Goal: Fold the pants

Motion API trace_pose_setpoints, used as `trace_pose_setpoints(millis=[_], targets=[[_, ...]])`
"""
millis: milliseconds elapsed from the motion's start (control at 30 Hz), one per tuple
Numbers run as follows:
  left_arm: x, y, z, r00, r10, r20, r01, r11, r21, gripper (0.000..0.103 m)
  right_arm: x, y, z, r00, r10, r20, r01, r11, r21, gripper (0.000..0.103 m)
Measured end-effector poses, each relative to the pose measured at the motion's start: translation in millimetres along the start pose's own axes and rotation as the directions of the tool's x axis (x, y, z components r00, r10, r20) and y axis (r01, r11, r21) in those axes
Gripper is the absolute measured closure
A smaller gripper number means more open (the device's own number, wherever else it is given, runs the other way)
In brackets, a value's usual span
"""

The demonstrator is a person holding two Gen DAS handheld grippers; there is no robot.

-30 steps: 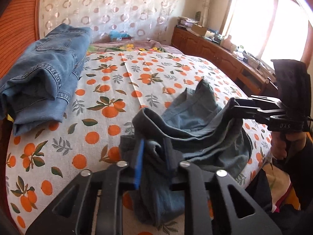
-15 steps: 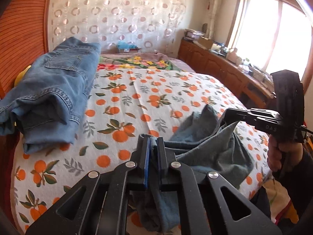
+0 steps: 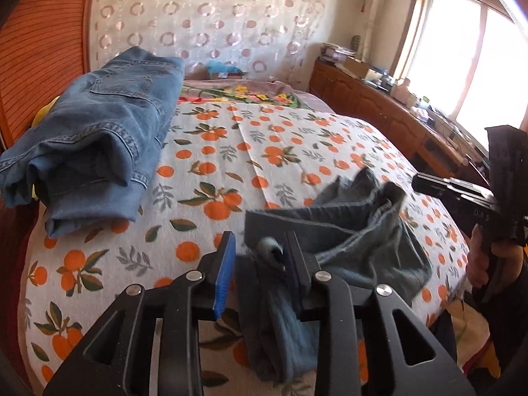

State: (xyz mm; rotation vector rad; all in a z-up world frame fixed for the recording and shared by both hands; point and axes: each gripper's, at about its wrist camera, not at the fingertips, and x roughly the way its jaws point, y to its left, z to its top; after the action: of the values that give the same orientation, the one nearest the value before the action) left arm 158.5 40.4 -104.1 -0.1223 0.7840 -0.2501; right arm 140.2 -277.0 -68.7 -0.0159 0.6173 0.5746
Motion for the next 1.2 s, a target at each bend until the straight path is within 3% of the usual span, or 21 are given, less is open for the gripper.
trace_pose_setpoints(millis=[167,433,533,733,800,833,867,967,1100,1200], targets=[[-7,-2,-11,0.999,-0.035,0.003,0.035,0.999,0.013,0.054,-3,7,-14,0.999,0.037,-0.026,-0.038,0.998,-0.057,0.064],[4,-6,-9,0.999,-0.027,-0.028,0.029,0.997,0.066,0.054,22,9,-15,0.993,0.055,-0.100,-0.065,0.993,-0.098,0.062],[19,-7,-1,0.997,-0.052,-0.060,0.057,0.995,0.081,0.054,34,5,-8,0.992,0.051,-0.119,-0.062,0.994,-0.090,0.062],[36,-8,12,0.996,-0.074,-0.057,0.078,0.994,0.081,0.054,49,2,5,0.992,0.060,-0.107,-0.068,0.995,-0.072,0.062],[38,-7,13,0.995,-0.088,-0.050,0.092,0.993,0.074,0.062,52,2,7,0.993,0.070,-0.099,-0.077,0.995,-0.069,0.062],[38,-6,14,0.995,-0.085,-0.051,0.088,0.993,0.073,0.066,52,2,6,0.993,0.072,-0.093,-0.078,0.995,-0.066,0.067],[39,-5,14,0.995,-0.084,-0.053,0.088,0.994,0.072,0.074,53,1,6,0.993,0.079,-0.088,-0.085,0.995,-0.061,0.082],[39,-4,13,0.990,-0.124,-0.061,0.128,0.990,0.062,0.089,52,1,5,0.992,0.103,-0.071,-0.107,0.993,-0.050,0.092],[24,-6,17,0.994,-0.110,0.025,0.109,0.994,0.032,0.091,46,7,7,0.998,0.070,-0.008,-0.070,0.996,-0.056,0.093],[19,-3,20,0.995,-0.095,0.044,0.095,0.995,0.010,0.082,54,5,7,0.999,0.039,-0.022,-0.039,0.999,-0.032,0.093]])
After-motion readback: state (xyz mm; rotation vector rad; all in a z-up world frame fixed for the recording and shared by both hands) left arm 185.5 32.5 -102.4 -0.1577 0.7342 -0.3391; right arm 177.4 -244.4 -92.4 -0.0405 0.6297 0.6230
